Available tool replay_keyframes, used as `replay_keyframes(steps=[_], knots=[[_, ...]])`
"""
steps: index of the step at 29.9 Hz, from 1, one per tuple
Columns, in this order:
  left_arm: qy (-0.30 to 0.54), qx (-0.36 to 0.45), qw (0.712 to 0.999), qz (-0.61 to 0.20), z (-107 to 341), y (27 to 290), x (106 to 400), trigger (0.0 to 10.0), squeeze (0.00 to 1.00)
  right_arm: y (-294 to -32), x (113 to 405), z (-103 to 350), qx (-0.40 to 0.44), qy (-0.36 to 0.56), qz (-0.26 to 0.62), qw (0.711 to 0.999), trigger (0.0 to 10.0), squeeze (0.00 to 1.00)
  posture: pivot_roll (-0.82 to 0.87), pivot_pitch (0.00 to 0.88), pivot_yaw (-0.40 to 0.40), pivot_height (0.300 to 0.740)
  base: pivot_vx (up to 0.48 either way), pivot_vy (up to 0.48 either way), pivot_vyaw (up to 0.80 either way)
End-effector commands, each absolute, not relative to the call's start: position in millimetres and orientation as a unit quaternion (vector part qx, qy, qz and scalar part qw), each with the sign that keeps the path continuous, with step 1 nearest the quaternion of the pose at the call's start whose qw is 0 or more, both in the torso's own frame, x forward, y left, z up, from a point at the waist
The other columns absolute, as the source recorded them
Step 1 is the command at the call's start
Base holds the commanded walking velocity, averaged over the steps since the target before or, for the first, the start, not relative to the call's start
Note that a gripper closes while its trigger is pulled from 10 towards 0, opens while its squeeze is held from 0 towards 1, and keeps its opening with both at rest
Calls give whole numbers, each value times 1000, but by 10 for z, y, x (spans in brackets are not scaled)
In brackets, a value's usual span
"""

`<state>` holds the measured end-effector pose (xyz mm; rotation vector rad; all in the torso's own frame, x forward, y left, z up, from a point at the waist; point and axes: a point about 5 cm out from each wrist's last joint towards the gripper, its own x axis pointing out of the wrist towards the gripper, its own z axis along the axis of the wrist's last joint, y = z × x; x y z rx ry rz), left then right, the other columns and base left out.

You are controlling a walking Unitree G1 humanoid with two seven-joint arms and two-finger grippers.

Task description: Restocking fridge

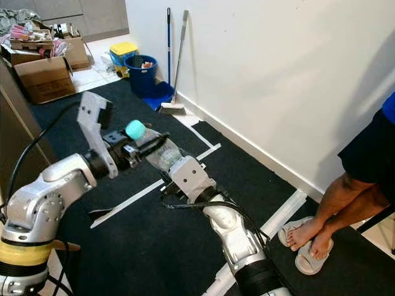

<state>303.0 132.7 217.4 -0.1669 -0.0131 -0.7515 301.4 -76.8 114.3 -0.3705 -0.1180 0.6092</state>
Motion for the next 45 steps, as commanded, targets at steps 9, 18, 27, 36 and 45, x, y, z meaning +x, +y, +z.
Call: replay_keyframes(steps=[9,18,27,36,45], knots=[[0,-100,932,-347,2171,1445,3095,10000,0,-796,3014,1231,-176,-80,287,938,10000,0,60,16,-38,740,0,0,0],[-9,-125,917,-378,2243,1412,3100,10000,0,-811,3005,1176,-191,-70,295,933,10000,0,59,12,-40,740,0,0,0],[0,-123,907,-402,2233,1407,3054,0,0,-870,3024,1151,-192,-63,286,937,10000,0,59,10,-37,740,0,0,0],[10,-123,900,-418,2212,1405,2998,0,0,-893,3055,1172,-196,-65,282,937,10000,0,62,9,-38,740,0,0,0],[-4,-127,894,-430,2275,1367,2939,10000,0,-919,3068,1125,-203,-54,275,938,10000,0,62,12,-40,740,0,0,0]])
